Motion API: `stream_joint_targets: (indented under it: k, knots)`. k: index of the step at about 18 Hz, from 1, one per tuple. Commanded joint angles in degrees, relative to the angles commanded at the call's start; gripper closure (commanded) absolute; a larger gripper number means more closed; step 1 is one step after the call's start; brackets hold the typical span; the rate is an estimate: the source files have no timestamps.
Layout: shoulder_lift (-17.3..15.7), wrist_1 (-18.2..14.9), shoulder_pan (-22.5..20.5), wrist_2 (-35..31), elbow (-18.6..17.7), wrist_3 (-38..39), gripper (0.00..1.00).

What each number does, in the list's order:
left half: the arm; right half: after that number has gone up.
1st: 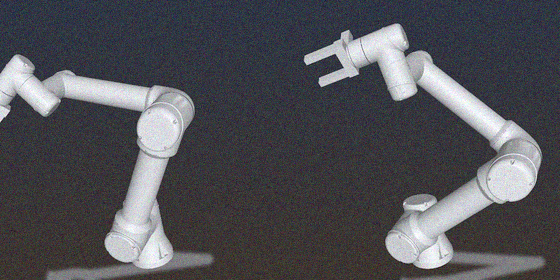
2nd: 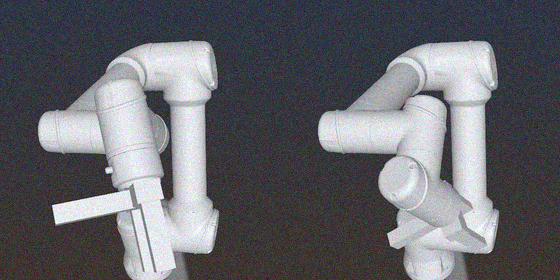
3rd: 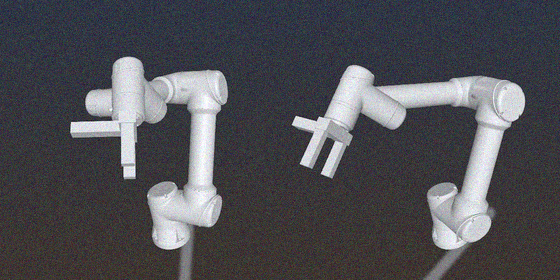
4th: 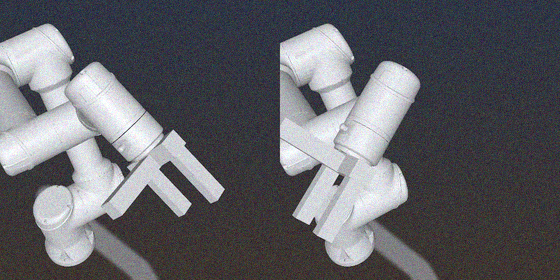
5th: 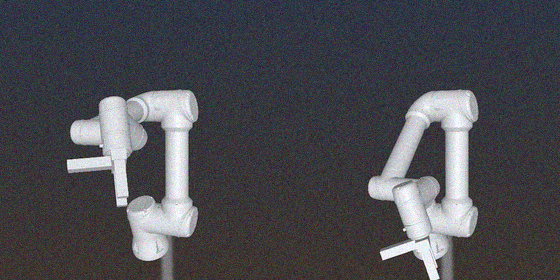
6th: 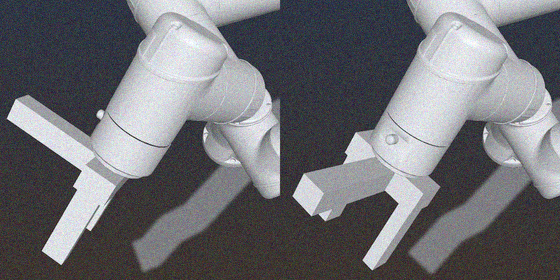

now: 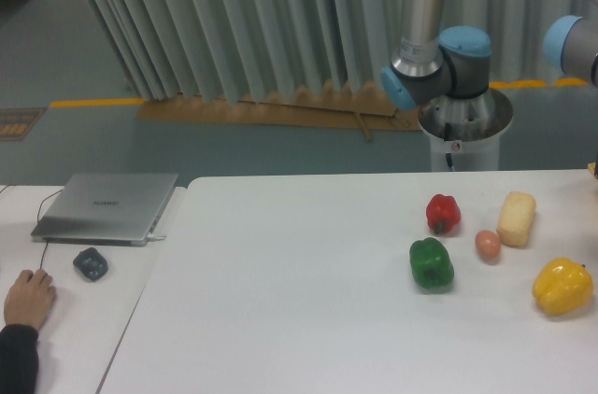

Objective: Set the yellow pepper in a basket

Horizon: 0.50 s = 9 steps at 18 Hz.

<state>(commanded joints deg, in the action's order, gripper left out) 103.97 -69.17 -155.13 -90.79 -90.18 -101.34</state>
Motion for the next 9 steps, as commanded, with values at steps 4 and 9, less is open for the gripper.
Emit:
stream_joint_targets:
  k: [4,9]
  knots:
    - [0.0,0.0,0.0,0.0,0.0,0.0,0.00]
    - [0.1,0.0,0.7,0.3,0.0,1.6,0.00]
